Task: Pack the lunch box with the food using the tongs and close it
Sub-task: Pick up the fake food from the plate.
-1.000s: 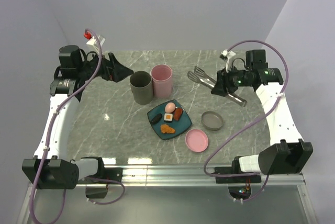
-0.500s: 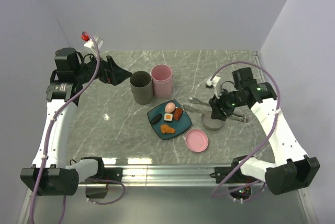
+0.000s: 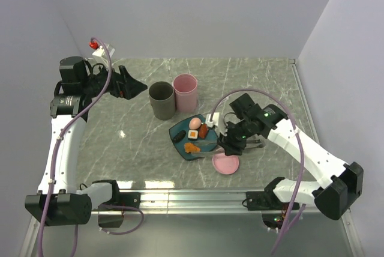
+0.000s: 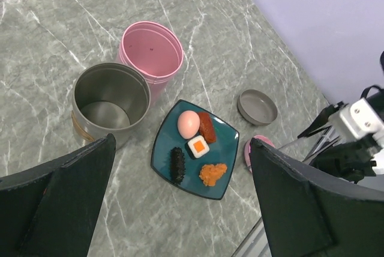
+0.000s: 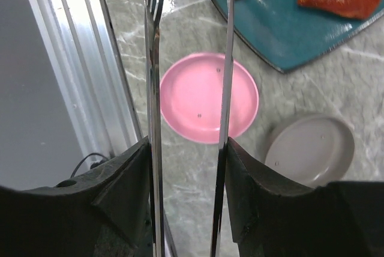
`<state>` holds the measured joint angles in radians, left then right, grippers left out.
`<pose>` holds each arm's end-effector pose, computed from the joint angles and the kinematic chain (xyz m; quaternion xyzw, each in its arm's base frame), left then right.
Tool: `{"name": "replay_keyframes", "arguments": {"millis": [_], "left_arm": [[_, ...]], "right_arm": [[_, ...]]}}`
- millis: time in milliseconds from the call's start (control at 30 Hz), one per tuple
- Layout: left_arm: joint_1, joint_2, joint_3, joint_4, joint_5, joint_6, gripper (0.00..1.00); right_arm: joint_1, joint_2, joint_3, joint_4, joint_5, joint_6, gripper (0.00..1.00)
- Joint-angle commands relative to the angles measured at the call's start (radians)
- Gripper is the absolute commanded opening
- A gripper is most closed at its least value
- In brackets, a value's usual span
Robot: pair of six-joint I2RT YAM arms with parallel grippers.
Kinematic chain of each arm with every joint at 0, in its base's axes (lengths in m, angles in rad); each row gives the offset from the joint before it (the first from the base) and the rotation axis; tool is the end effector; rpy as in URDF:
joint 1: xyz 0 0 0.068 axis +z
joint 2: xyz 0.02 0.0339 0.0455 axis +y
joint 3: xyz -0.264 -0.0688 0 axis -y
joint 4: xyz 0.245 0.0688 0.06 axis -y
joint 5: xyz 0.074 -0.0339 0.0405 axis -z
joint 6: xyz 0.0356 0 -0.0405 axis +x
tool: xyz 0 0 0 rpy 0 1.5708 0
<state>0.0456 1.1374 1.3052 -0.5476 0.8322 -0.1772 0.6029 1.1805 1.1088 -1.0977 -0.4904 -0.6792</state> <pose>0.2326 -0.0157 0.4168 0.1411 0.7777 -0.3676 0.4899 0.1630 0.1326 0.3029 -0.6073 0.7329 0.2303 0.2023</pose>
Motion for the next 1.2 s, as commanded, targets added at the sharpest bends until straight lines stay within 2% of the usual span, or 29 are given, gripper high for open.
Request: {"name": "replay_keyframes", "arguments": {"millis": [0, 400, 1167], "left_arm": [[0.005, -0.033, 0.003, 0.011, -0.004, 0.015, 0.99], [0.007, -0.042, -0.012, 0.046, 0.010, 0.010, 1.00], [0.007, -0.031, -0.040, 0.090, 0.038, -0.041, 0.99]], "right_arm": [[0.052, 0.025, -0.012, 0.108, 0.056, 0.035, 0.55], [0.103, 0.160, 0.008, 0.188, 0.128, 0.055, 0.52], [0.133, 0.248, -0.041, 0.257, 0.196, 0.064, 0.52]]}}
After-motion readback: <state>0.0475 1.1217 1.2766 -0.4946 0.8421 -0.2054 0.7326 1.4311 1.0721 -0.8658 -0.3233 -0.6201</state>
